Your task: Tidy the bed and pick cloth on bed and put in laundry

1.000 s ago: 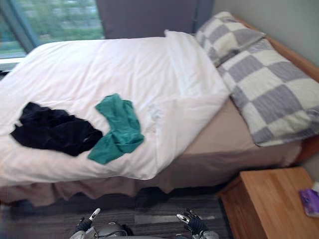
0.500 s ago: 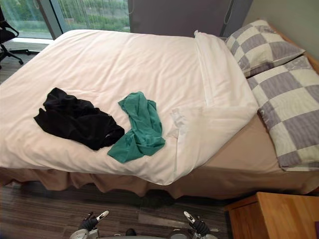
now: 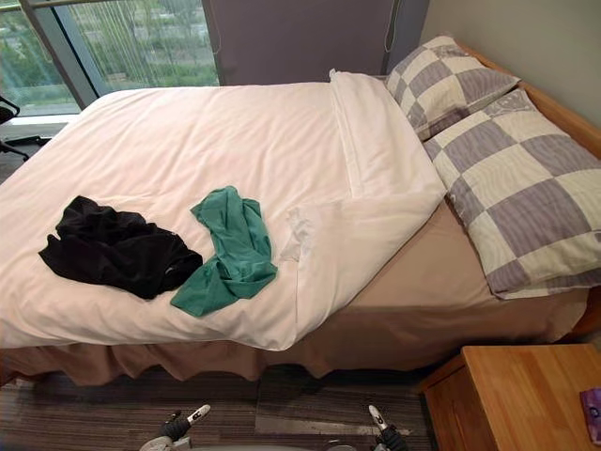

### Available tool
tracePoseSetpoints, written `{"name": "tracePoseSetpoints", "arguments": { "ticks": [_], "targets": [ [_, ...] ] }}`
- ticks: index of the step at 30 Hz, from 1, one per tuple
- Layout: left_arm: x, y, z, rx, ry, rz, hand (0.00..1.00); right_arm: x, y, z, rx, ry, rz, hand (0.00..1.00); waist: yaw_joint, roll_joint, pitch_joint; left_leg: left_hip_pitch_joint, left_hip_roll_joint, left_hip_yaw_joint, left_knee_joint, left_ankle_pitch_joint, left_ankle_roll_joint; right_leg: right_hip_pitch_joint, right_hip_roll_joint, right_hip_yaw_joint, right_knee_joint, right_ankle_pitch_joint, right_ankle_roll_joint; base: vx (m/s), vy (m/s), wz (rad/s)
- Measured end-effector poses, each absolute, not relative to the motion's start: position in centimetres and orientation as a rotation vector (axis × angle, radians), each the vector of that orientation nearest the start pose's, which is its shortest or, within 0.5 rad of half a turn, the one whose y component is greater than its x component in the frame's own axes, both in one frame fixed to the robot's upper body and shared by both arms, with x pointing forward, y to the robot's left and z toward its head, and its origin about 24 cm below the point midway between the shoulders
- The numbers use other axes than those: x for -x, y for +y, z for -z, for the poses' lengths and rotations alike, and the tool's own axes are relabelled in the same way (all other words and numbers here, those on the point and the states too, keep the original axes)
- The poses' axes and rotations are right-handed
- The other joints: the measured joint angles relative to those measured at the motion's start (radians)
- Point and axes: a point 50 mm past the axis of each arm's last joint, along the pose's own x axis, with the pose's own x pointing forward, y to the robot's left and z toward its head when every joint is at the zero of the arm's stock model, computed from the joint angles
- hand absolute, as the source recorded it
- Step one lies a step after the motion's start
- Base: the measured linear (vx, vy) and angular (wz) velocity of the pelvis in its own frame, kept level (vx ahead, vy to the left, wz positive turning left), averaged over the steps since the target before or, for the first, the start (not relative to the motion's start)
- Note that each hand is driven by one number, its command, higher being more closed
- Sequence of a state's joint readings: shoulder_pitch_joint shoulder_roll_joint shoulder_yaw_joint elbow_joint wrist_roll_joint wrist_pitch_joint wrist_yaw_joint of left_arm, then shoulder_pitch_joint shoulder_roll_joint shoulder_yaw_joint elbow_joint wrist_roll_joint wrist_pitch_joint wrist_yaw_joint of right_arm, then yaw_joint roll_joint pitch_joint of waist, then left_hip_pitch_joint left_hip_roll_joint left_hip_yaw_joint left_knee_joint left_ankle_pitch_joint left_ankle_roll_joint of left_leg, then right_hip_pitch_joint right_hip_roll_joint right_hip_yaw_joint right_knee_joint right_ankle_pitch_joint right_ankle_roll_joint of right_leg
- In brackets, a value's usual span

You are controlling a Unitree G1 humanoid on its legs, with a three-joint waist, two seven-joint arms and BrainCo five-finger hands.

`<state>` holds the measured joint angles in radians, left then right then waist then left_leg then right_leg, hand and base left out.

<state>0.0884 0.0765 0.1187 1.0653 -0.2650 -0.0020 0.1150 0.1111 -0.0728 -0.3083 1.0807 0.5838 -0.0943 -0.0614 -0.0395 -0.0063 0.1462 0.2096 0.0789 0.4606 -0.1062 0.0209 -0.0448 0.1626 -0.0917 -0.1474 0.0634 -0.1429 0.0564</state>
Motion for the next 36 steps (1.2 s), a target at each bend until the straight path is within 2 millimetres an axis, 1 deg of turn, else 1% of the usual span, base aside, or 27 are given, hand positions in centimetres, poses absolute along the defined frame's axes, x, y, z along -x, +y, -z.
{"name": "tracePoseSetpoints", "arguments": {
  "ticks": [1,3,4,6,7,8,9,11,12,14,15,16,17,20,21,22,23,24,26,27,29,31,32,33,34,35,36],
  "targets": [
    [-8.4,20.2,16.4,0.172,1.141,-0.425,0.0,-7.4,-23.4,15.8,-0.539,0.932,0.815,0.0,-0.003,-0.001,-0.001,0.0,0.002,0.002,0.0,-0.001,-0.001,0.001,0.0,0.002,-0.005,0.006,-0.003,0.03,0.012,-0.09],
    [-8.7,20.2,16.4,0.191,1.158,-0.43,0.0,-8.0,-27.2,14.3,-0.493,0.821,0.937,0.0,-0.001,-0.006,-0.005,-0.001,-0.001,0.015,0.0,-0.007,0.001,0.0,0.002,0.016,-0.015,0.018,-0.004,0.06,0.019,-0.13],
    [-8.7,20.3,16.4,0.198,1.166,-0.434,0.0,-8.2,-28.2,13.8,-0.469,0.791,0.956,0.0,0.0,-0.005,-0.006,-0.001,-0.002,0.019,0.0,-0.009,0.001,0.0,0.001,0.02,-0.017,0.019,-0.003,0.07,0.04,-0.14],
    [-8.4,20.7,16.4,0.21,1.191,-0.449,0.0,-9.4,-32.4,11.2,-0.347,0.643,0.999,0.0,-0.003,-0.012,-0.005,-0.004,-0.01,0.02,0.0,-0.015,0.001,-0.001,-0.004,0.022,-0.025,0.021,-0.001,0.05,0.042,-0.04],
    [-8.4,20.9,16.4,0.215,1.195,-0.455,0.0,-9.6,-33.3,10.4,-0.315,0.608,1.003,0.0,-0.004,-0.013,-0.007,-0.006,-0.011,0.02,0.0,-0.016,0.001,-0.002,-0.006,0.021,-0.027,0.021,0.0,0.04,0.025,0.02],
    [-8.4,21.4,16.4,0.214,1.2,-0.462,0.0,-10.2,-35.1,8.9,-0.266,0.536,1.013,0.0,-0.004,-0.012,-0.01,-0.011,-0.015,0.018,0.0,-0.019,0.002,-0.006,-0.007,0.019,-0.028,0.021,0.0,0.03,0.017,0.04],
    [-8.2,21.7,16.3,0.211,1.202,-0.467,0.0,-10.5,-35.8,8.3,-0.246,0.503,1.014,0.0,-0.004,-0.016,-0.013,-0.017,-0.018,0.016,0.0,-0.019,0.002,-0.01,-0.008,0.017,-0.029,0.021,0.0,0.04,0.024,0.07],
    [-8.0,22.8,16.1,0.194,1.198,-0.47,0.0,-12.1,-38.2,5.1,-0.158,0.365,0.993,0.0,-0.004,-0.025,-0.01,-0.024,-0.022,0.002,0.0,-0.019,0.002,-0.012,-0.011,0.006,-0.028,0.02,0.001,0.03,0.014,0.11],
    [-7.9,23.0,16.1,0.191,1.197,-0.469,0.0,-12.8,-38.6,4.2,-0.138,0.328,0.976,0.0,-0.006,-0.026,-0.009,-0.025,-0.023,-0.006,0.0,-0.019,0.002,-0.012,-0.013,0.0,-0.028,0.02,0.001,0.03,0.0,0.12],
    [-7.6,23.4,16.1,0.187,1.198,-0.47,0.0,-16.1,-39.7,0.1,-0.027,0.192,0.864,0.0,-0.014,-0.027,-0.009,-0.03,-0.027,-0.011,0.0,-0.019,0.002,-0.015,-0.017,-0.004,-0.028,0.02,0.001,0.02,0.008,0.07],
    [-7.4,23.3,16.1,0.19,1.198,-0.467,0.0,-16.9,-39.7,-0.8,0.005,0.165,0.832,0.0,-0.015,-0.027,-0.009,-0.032,-0.027,-0.013,0.0,-0.018,0.002,-0.015,-0.017,-0.005,-0.028,0.02,0.001,0.0,0.007,0.08],
    [-7.3,23.3,16.1,0.189,1.197,-0.466,0.0,-18.5,-39.4,-2.4,0.042,0.111,0.772,0.0,-0.016,-0.028,-0.009,-0.036,-0.028,-0.019,0.0,-0.017,0.004,-0.017,-0.018,-0.01,-0.028,0.02,0.001,-0.01,-0.003,0.13],
    [-7.1,23.3,16.1,0.189,1.197,-0.467,0.0,-19.7,-39.0,-3.4,0.069,0.081,0.728,0.0,-0.016,-0.029,-0.01,-0.038,-0.028,-0.026,0.0,-0.015,0.006,-0.016,-0.017,-0.017,-0.028,0.02,0.001,-0.02,-0.013,0.17],
    [-6.3,23.0,16.3,0.187,1.215,-0.463,0.0,-23.7,-36.5,-5.8,0.173,0.036,0.564,0.0,-0.013,-0.026,-0.013,-0.046,-0.028,-0.038,0.0,-0.011,0.01,-0.018,-0.018,-0.029,-0.027,0.02,0.001,-0.04,-0.014,0.13],
    [-6.0,22.9,16.3,0.177,1.225,-0.456,0.0,-24.9,-35.3,-6.3,0.216,0.032,0.508,0.0,-0.009,-0.024,-0.017,-0.054,-0.029,-0.046,0.0,-0.009,0.012,-0.022,-0.019,-0.034,-0.027,0.02,0.001,-0.03,-0.006,0.15],
    [-5.9,22.8,16.4,0.166,1.23,-0.446,0.0,-25.5,-34.7,-6.5,0.237,0.033,0.481,0.0,-0.006,-0.023,-0.017,-0.056,-0.03,-0.05,0.0,-0.008,0.013,-0.022,-0.02,-0.038,-0.027,0.02,0.001,-0.02,-0.005,0.24],
    [-5.7,22.6,16.5,0.133,1.245,-0.414,0.0,-26.8,-33.3,-6.6,0.299,0.052,0.418,0.0,0.002,-0.02,-0.018,-0.062,-0.032,-0.062,0.0,-0.005,0.015,-0.023,-0.022,-0.052,-0.027,0.02,0.001,-0.01,-0.005,0.22],
    [-5.6,22.4,16.5,0.133,1.247,-0.411,0.0,-27.2,-32.8,-6.6,0.32,0.061,0.398,0.0,0.005,-0.02,-0.019,-0.066,-0.033,-0.068,0.0,-0.003,0.017,-0.023,-0.023,-0.057,-0.027,0.02,0.001,-0.01,-0.006,0.35],
    [-5.4,22.4,16.5,0.127,1.248,-0.409,0.0,-28.7,-31.1,-6.9,0.383,0.074,0.333,0.0,0.014,-0.02,-0.019,-0.087,-0.037,-0.093,0.0,0.004,0.022,-0.03,-0.027,-0.08,-0.027,0.02,0.002,-0.01,-0.005,0.33],
    [-5.2,22.4,16.5,0.125,1.248,-0.411,0.0,-29.5,-30.3,-7.2,0.411,0.077,0.306,0.0,0.03,-0.021,-0.018,-0.094,-0.039,-0.099,0.0,0.007,0.025,-0.033,-0.028,-0.087,-0.026,0.02,0.003,0.0,-0.003,0.21],
    [-4.9,22.4,16.5,0.121,1.243,-0.416,0.0,-30.4,-29.5,-7.8,0.435,0.071,0.281,0.0,0.045,-0.023,-0.017,-0.102,-0.043,-0.116,0.001,0.01,0.028,-0.032,-0.031,-0.104,-0.026,0.021,0.003,0.01,-0.003,0.27],
    [-5.1,22.5,16.4,0.094,1.232,-0.415,0.0,-31.5,-28.6,-8.8,0.445,0.047,0.262,0.0,0.056,-0.033,-0.011,-0.121,-0.045,-0.135,0.001,0.018,0.032,-0.033,-0.033,-0.119,-0.025,0.023,0.007,0.0,-0.008,0.35],
    [-5.4,22.8,16.2,0.074,1.214,-0.411,0.0,-32.3,-27.8,-9.2,0.448,0.038,0.242,0.0,0.061,-0.045,-0.003,-0.131,-0.044,-0.149,0.001,0.024,0.032,-0.038,-0.032,-0.132,-0.024,0.026,0.009,-0.01,-0.016,0.32],
    [-5.7,23.2,16.0,0.06,1.196,-0.411,0.0,-33.0,-26.9,-9.6,0.45,0.029,0.221,0.0,0.074,-0.062,0.006,-0.144,-0.041,-0.16,0.001,0.029,0.03,-0.047,-0.029,-0.139,-0.018,0.027,0.011,-0.04,-0.022,0.31],
    [-6.0,23.3,16.0,0.055,1.188,-0.411,0.0,-33.3,-26.6,-9.8,0.45,0.02,0.214,0.0,0.082,-0.07,0.012,-0.152,-0.039,-0.166,0.001,0.033,0.031,-0.053,-0.027,-0.141,-0.015,0.029,0.01,-0.04,-0.014,0.24],
    [-6.5,23.7,15.7,0.046,1.169,-0.413,0.0,-33.9,-25.7,-10.4,0.44,0.0,0.203,0.0,0.091,-0.088,0.027,-0.17,-0.029,-0.174,0.001,0.038,0.03,-0.069,-0.02,-0.141,-0.014,0.044,0.012,-0.06,-0.012,0.16],
    [-6.8,23.9,15.6,0.042,1.158,-0.413,0.0,-34.3,-25.2,-10.8,0.434,-0.012,0.197,0.0,0.096,-0.094,0.032,-0.186,-0.017,-0.178,0.002,0.042,0.03,-0.084,-0.012,-0.138,-0.014,0.059,0.007,-0.07,0.009,0.23]
  ]
}}
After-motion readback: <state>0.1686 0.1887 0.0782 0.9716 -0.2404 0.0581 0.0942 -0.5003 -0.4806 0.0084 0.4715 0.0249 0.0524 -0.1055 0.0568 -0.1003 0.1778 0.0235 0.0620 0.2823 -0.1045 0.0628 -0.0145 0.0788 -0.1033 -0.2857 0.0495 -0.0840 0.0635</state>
